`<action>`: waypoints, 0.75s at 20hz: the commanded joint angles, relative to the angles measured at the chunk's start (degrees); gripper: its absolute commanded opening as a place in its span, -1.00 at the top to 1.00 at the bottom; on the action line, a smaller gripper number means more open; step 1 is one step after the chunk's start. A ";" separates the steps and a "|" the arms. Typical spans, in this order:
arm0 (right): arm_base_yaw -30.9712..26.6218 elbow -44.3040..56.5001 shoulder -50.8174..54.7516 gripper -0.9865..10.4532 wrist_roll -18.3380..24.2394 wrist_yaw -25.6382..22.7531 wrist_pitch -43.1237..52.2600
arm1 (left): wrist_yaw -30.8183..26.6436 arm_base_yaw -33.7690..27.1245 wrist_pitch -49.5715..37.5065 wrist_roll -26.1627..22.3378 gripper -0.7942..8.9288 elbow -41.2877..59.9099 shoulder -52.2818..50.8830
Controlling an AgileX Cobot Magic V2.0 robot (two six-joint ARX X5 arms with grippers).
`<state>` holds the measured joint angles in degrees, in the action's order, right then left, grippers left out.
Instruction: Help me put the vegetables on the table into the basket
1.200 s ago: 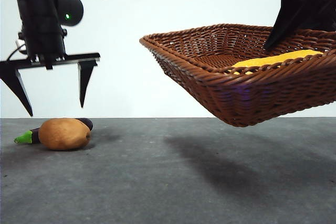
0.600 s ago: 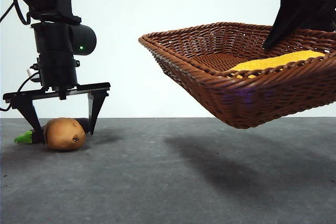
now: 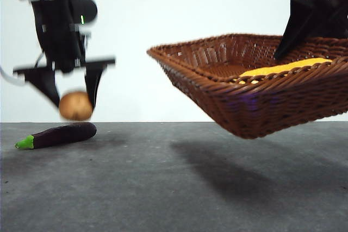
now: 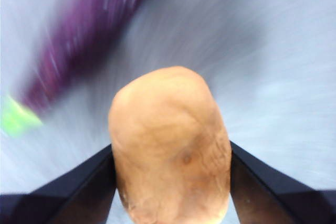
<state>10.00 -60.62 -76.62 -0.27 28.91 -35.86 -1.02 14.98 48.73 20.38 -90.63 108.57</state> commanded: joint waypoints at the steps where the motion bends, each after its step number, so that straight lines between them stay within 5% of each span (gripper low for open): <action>1: 0.02 0.26 -1.70 0.85 -2.05 0.55 -0.20 | 2.12 0.33 -1.29 -9.44 0.85 0.13 -6.38; 4: 0.13 0.31 -3.13 0.85 -4.07 0.04 -0.17 | 12.28 1.18 -1.01 -17.68 0.85 0.13 -16.06; 8: 1.18 0.46 -4.42 0.85 -6.73 -0.37 -0.04 | 18.05 10.08 4.20 -27.23 0.85 0.15 -25.42; 12: 5.95 0.48 -6.51 0.85 -8.63 -2.05 0.55 | 17.25 25.07 3.91 -29.18 0.85 0.17 -25.16; 15: 7.39 0.48 -6.71 0.85 -11.04 -1.55 2.73 | 15.98 30.18 6.05 -31.63 0.85 0.22 -20.00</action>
<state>17.52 -60.62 -83.24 -9.76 26.98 -33.69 15.20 45.45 54.98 -10.11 -90.67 88.36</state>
